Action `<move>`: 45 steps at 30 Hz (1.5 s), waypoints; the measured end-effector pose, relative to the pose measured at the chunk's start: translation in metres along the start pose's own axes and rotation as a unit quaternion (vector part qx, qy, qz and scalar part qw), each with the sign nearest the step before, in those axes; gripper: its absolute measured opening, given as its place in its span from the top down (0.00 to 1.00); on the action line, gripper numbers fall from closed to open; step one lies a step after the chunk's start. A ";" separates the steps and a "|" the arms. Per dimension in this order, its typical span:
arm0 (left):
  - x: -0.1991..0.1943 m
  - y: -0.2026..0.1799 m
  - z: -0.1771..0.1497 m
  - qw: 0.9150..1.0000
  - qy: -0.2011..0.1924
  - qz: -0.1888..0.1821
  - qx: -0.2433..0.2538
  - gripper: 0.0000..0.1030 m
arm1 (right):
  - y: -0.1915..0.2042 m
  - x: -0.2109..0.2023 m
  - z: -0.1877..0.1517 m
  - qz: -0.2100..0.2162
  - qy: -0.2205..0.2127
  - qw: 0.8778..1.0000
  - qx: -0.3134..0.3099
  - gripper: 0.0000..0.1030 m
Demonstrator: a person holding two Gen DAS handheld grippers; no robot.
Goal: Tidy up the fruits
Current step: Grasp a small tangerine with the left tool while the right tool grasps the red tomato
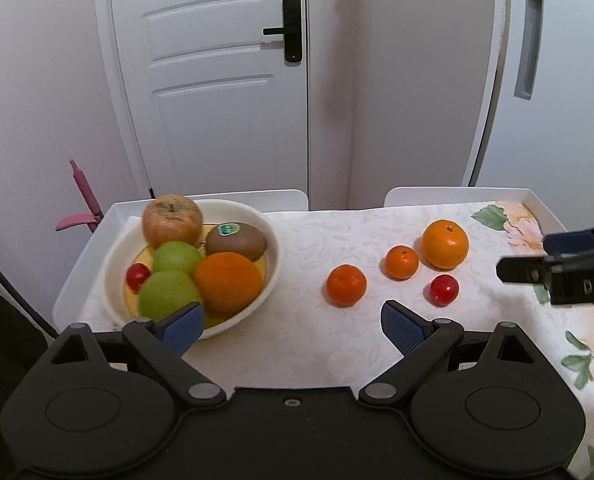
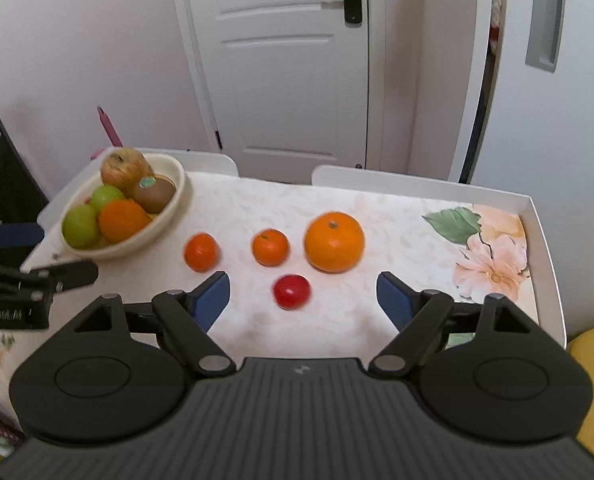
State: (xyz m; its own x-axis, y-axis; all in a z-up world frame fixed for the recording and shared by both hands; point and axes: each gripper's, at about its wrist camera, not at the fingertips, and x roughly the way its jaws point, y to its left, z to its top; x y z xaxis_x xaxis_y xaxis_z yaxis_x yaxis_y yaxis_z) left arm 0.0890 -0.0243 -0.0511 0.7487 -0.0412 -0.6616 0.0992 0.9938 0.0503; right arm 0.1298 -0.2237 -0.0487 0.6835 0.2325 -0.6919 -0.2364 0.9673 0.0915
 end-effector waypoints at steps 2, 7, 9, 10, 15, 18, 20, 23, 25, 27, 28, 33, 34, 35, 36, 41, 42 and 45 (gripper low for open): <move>0.011 -0.008 0.000 1.000 0.003 0.005 -0.002 0.06 | -0.006 0.011 -0.005 0.006 0.007 1.000 -0.012 0.07; 0.045 -0.026 -0.003 1.000 0.009 0.016 -0.001 0.06 | -0.014 0.037 -0.017 0.024 0.015 0.999 -0.040 0.07; 0.059 -0.032 -0.004 1.000 0.009 0.017 0.001 0.06 | -0.016 0.046 -0.021 0.035 0.013 0.998 -0.045 0.08; 0.064 -0.035 -0.004 1.000 0.009 0.018 0.003 0.06 | -0.016 0.050 -0.023 0.041 0.014 0.998 -0.049 0.09; 0.093 -0.046 -0.003 1.000 0.013 0.020 0.013 0.19 | -0.016 0.068 -0.027 0.060 0.015 0.997 -0.055 0.11; 0.106 -0.047 -0.002 1.000 0.018 0.016 0.010 0.30 | -0.014 0.075 -0.028 0.069 0.016 0.996 -0.056 0.20; 0.112 -0.047 -0.002 1.000 0.020 0.014 0.011 0.34 | -0.012 0.078 -0.028 0.072 0.015 0.996 -0.057 0.24; 0.118 -0.047 -0.001 1.000 0.024 0.011 0.012 0.44 | -0.011 0.082 -0.028 0.075 0.014 0.995 -0.056 0.26; 0.119 -0.046 -0.001 1.000 0.026 0.006 0.010 0.54 | -0.010 0.084 -0.027 0.076 0.015 0.995 -0.055 0.28; 0.119 -0.046 -0.002 1.000 0.028 0.002 0.012 0.59 | -0.009 0.086 -0.027 0.076 0.015 0.995 -0.055 0.30; 0.119 -0.047 -0.002 1.000 0.026 0.003 0.014 0.60 | -0.009 0.086 -0.027 0.077 0.015 0.995 -0.056 0.31; 0.117 -0.047 -0.004 0.999 0.025 0.003 0.022 0.60 | -0.007 0.089 -0.026 0.073 0.010 0.996 -0.056 0.34; 0.116 -0.047 -0.004 0.999 0.025 0.003 0.023 0.60 | -0.006 0.090 -0.025 0.073 0.009 0.996 -0.058 0.35; 0.115 -0.047 -0.005 0.999 0.025 0.003 0.024 0.60 | -0.005 0.091 -0.025 0.073 0.008 0.996 -0.059 0.37; 0.115 -0.046 -0.005 0.999 0.025 0.003 0.026 0.60 | -0.005 0.092 -0.024 0.072 0.007 0.996 -0.059 0.38; 0.113 -0.048 -0.007 0.999 0.023 0.005 0.033 0.60 | -0.002 0.094 -0.023 0.069 0.003 0.996 -0.059 0.53; 0.113 -0.048 -0.008 0.999 0.024 0.005 0.034 0.61 | -0.001 0.094 -0.022 0.068 0.003 0.996 -0.060 0.53; 0.110 -0.046 -0.010 0.999 0.024 0.006 0.031 0.61 | 0.001 0.092 -0.022 0.069 0.002 0.996 -0.062 0.53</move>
State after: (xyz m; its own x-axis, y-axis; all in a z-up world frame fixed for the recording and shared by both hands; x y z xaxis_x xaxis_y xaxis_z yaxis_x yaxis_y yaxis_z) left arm 0.1601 -0.0738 -0.1341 0.7180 -0.0235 -0.6956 0.1324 0.9858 0.1033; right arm 0.1775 -0.2039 -0.1282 0.6363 0.3609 -0.6819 -0.4103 0.9068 0.0970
